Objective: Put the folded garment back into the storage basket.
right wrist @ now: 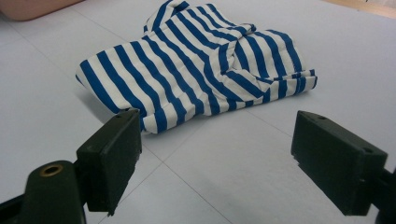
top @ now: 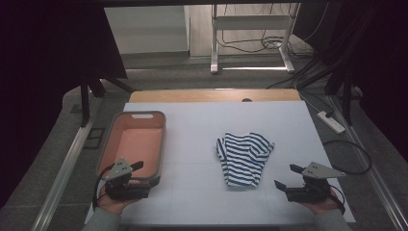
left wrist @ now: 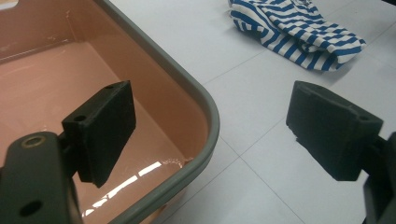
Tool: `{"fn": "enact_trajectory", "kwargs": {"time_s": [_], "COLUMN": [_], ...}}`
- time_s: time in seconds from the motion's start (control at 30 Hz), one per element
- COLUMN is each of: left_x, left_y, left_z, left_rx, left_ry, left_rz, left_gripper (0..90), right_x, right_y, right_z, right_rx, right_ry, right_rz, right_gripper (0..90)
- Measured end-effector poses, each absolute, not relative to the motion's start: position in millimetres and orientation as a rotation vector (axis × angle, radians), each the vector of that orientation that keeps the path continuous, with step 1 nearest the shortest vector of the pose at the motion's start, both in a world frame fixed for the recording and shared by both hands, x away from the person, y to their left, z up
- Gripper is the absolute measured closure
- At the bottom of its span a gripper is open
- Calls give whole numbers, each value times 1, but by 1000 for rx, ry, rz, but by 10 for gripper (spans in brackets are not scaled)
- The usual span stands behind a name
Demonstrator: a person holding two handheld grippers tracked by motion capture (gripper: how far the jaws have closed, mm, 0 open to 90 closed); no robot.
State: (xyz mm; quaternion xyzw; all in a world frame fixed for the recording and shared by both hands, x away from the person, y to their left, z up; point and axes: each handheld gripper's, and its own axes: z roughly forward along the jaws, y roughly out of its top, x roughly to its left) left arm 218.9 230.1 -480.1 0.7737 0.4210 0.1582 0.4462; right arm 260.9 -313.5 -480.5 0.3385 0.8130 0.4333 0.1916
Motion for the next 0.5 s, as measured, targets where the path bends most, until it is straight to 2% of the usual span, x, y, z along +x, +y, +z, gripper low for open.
{"fn": "enact_trajectory", "kwargs": {"time_s": [0.5], "left_x": [219], "left_y": [227], "left_z": [-477], "left_rx": [1917], "left_ry": [1033], "left_rz": [394], "left_gripper": [159], "right_x": [261], "right_y": [-312], "right_z": [-483], "right_rx": [947], "right_ry": [2303], "right_rz": [1179], "right_gripper": [169]}}
